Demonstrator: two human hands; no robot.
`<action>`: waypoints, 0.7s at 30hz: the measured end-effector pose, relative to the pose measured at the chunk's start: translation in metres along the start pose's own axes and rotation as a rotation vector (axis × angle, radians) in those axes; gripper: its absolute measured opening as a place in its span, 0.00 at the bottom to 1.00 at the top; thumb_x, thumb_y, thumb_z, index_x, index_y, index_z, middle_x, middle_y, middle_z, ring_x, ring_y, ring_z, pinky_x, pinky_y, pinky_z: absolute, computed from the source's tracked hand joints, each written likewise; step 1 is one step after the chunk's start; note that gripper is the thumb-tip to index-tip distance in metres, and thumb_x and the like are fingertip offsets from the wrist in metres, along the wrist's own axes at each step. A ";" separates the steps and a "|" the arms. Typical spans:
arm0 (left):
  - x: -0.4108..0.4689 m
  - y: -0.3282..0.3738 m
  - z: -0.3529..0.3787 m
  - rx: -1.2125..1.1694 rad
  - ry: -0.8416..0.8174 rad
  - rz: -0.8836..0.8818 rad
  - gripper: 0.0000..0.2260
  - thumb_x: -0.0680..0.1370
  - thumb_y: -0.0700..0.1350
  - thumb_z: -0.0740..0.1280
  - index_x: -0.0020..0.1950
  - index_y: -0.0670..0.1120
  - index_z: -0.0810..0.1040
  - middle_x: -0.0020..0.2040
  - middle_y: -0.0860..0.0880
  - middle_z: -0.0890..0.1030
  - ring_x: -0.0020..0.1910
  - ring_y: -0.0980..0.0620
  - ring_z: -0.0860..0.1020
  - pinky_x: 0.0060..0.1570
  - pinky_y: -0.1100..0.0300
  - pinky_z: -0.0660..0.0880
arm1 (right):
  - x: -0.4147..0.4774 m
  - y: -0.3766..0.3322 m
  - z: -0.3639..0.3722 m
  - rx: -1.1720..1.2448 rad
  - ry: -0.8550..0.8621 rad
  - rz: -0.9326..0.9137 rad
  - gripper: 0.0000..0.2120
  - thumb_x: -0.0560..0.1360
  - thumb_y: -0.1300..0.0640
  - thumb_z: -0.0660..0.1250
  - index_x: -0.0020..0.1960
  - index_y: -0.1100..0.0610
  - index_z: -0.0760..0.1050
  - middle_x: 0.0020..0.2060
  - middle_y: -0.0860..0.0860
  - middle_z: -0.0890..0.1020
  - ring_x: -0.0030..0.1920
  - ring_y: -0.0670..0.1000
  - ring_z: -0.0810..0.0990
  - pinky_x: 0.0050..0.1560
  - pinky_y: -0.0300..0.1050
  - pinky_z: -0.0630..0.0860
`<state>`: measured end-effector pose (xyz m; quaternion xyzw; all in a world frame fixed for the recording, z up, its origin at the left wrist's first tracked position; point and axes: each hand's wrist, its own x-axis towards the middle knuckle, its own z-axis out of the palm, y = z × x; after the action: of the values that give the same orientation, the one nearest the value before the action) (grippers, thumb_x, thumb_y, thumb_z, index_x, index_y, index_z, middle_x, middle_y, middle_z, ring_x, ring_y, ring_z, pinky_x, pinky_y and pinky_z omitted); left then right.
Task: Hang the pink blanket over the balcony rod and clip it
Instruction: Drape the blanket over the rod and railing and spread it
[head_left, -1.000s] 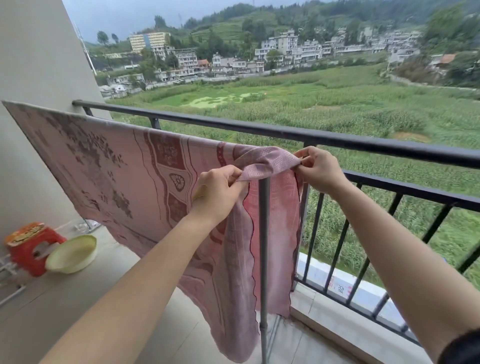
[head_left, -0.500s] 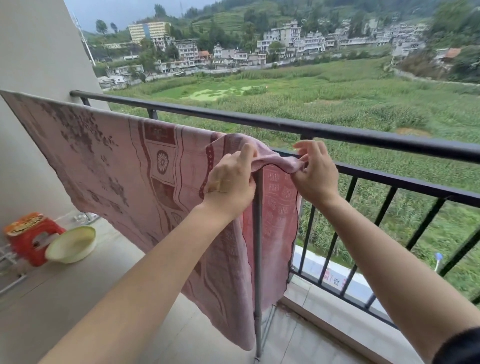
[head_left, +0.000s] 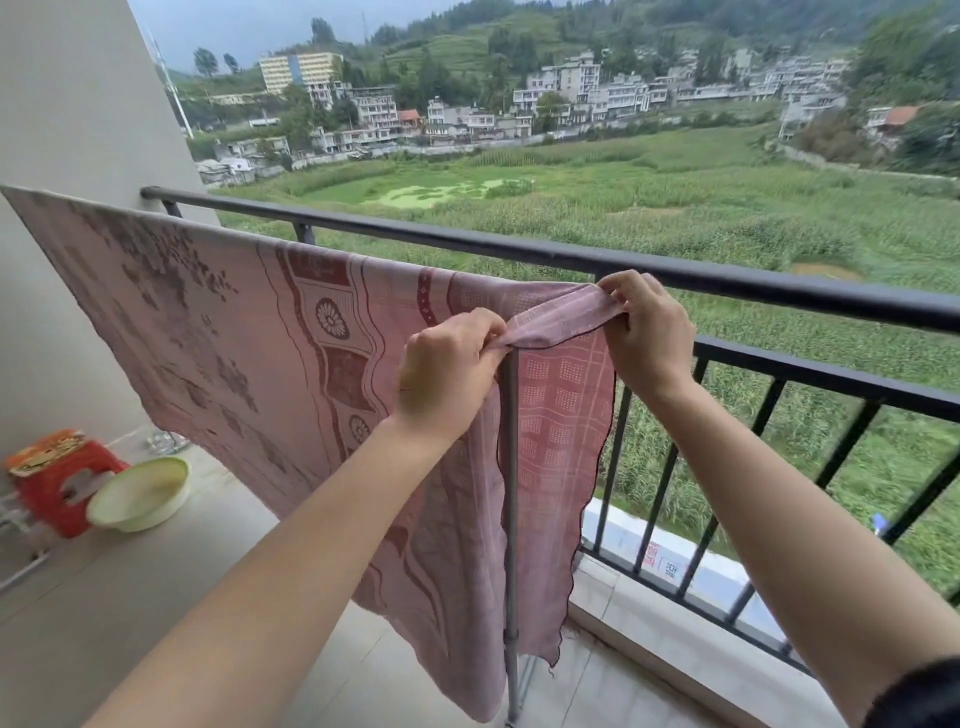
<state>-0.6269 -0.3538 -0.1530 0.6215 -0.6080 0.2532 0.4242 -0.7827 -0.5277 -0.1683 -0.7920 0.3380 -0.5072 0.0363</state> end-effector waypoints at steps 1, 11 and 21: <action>0.010 0.006 -0.007 -0.042 0.100 0.055 0.07 0.76 0.44 0.71 0.49 0.42 0.84 0.42 0.48 0.85 0.39 0.50 0.84 0.38 0.53 0.81 | 0.000 0.000 0.002 -0.007 -0.004 -0.015 0.08 0.77 0.58 0.64 0.56 0.53 0.77 0.51 0.51 0.83 0.44 0.55 0.82 0.38 0.52 0.80; -0.001 0.019 0.010 -0.535 -0.376 -0.335 0.07 0.80 0.42 0.67 0.49 0.42 0.84 0.40 0.48 0.85 0.40 0.54 0.81 0.48 0.52 0.78 | -0.026 0.019 0.006 -0.054 -0.253 0.181 0.07 0.79 0.51 0.63 0.48 0.50 0.80 0.39 0.53 0.85 0.39 0.59 0.82 0.36 0.50 0.78; 0.063 -0.098 -0.009 0.230 -0.500 -0.296 0.23 0.83 0.61 0.46 0.77 0.58 0.64 0.79 0.48 0.60 0.79 0.47 0.53 0.76 0.43 0.48 | 0.032 -0.012 -0.028 0.367 -0.784 0.499 0.31 0.73 0.75 0.55 0.71 0.54 0.71 0.66 0.54 0.75 0.66 0.53 0.73 0.68 0.56 0.72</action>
<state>-0.5215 -0.3902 -0.1179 0.7902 -0.5639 0.0951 0.2204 -0.7912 -0.5284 -0.1253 -0.7985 0.3834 -0.1981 0.4197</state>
